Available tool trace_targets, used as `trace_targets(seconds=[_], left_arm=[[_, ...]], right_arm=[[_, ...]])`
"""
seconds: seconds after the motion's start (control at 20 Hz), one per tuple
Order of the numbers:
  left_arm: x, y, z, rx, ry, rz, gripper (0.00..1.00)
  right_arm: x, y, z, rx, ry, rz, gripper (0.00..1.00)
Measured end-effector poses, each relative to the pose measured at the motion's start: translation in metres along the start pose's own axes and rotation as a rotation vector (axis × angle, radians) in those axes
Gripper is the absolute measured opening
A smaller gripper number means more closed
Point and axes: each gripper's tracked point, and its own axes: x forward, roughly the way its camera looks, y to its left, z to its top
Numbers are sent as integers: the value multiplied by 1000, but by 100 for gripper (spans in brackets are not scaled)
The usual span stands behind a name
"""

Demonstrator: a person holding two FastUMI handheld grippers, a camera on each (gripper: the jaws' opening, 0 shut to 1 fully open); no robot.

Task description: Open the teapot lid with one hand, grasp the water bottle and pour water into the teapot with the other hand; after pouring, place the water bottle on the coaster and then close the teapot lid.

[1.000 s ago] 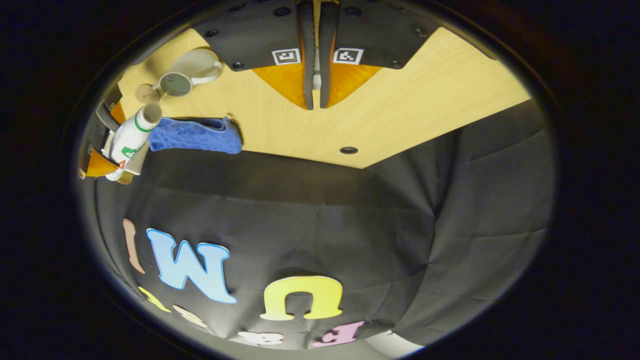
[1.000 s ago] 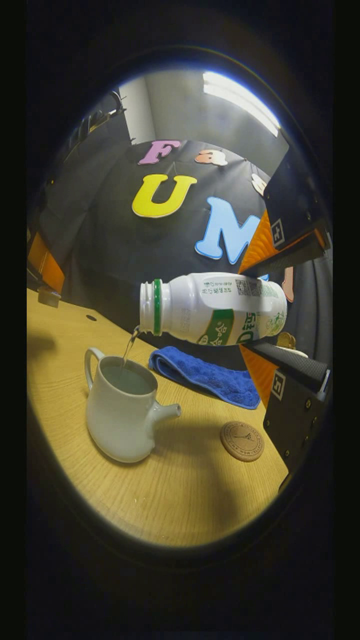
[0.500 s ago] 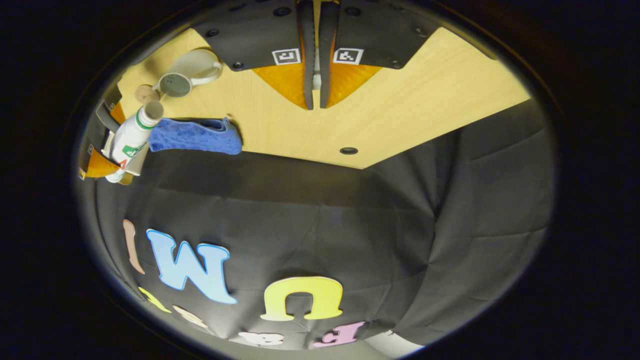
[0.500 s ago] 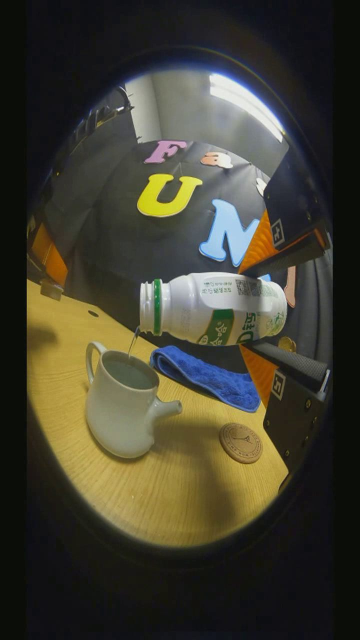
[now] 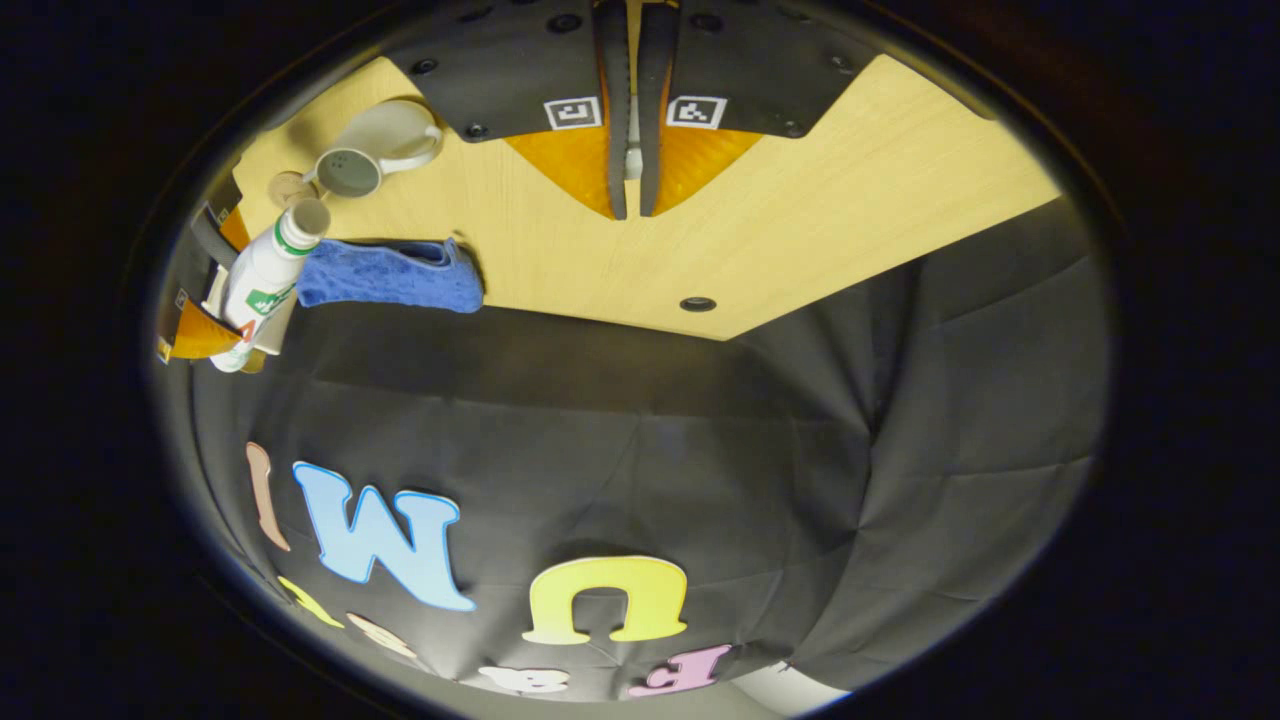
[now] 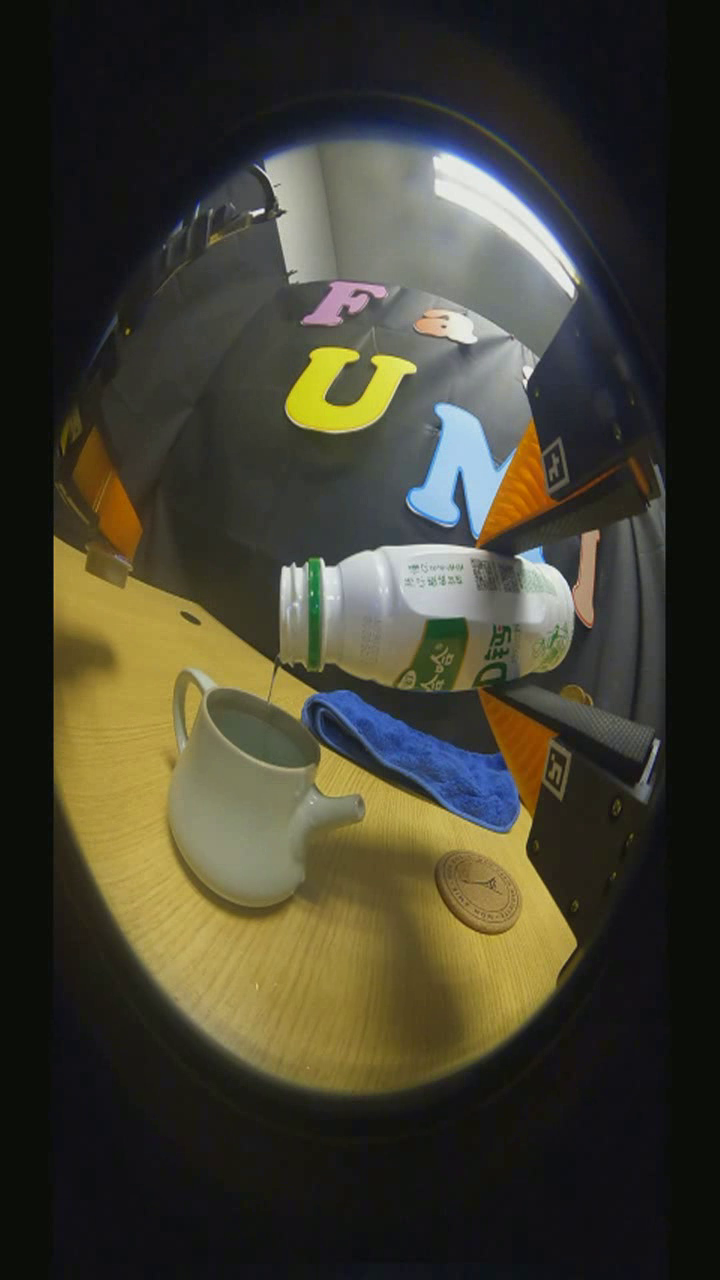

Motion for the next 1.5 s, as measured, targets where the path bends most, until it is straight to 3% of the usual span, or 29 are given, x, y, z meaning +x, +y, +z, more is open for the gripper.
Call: trace_targets(seconds=[0.4,0.45,1.05,1.15,1.3,1.5], left_arm=[[0,0,-1,7,6,2,10],[1,0,-1,6,6,1,14],[1,0,-3,10,13,1,10],[1,0,-3,11,12,1,14],[0,2,-2,8,8,4,10],[0,-1,-1,-6,-1,-5,10]], right_arm=[[1,-4,2,-43,-9,-23,74],[1,-5,2,-54,-9,-28,74],[1,-10,5,-130,-23,-76,74],[1,-7,5,-114,-25,-67,74],[-1,3,3,-51,-15,-34,74],[-5,18,-3,115,21,13,74]])
